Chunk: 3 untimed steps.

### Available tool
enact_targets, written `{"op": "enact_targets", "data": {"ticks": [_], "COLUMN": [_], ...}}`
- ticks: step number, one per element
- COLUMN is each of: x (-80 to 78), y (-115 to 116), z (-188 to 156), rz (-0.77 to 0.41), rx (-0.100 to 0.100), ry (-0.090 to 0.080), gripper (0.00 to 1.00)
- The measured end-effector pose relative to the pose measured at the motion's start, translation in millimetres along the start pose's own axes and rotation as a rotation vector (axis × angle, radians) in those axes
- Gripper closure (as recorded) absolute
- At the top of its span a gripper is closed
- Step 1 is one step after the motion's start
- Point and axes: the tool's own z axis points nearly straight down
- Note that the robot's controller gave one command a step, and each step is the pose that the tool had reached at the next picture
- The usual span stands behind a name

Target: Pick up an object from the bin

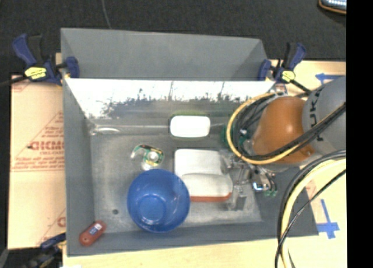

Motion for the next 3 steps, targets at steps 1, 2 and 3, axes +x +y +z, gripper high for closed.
{"op": "enact_targets", "data": {"ticks": [1,2,3], "x": [1.4,-1.4,-19.6], "y": [8,9,13], "z": [-6,-4,1], "rz": [0.015,-0.107,0.023], "rx": [0.003,0.004,0.005], "ry": [0.001,-0.009,-0.011], "gripper": [0.0,0.0,0.0]}}
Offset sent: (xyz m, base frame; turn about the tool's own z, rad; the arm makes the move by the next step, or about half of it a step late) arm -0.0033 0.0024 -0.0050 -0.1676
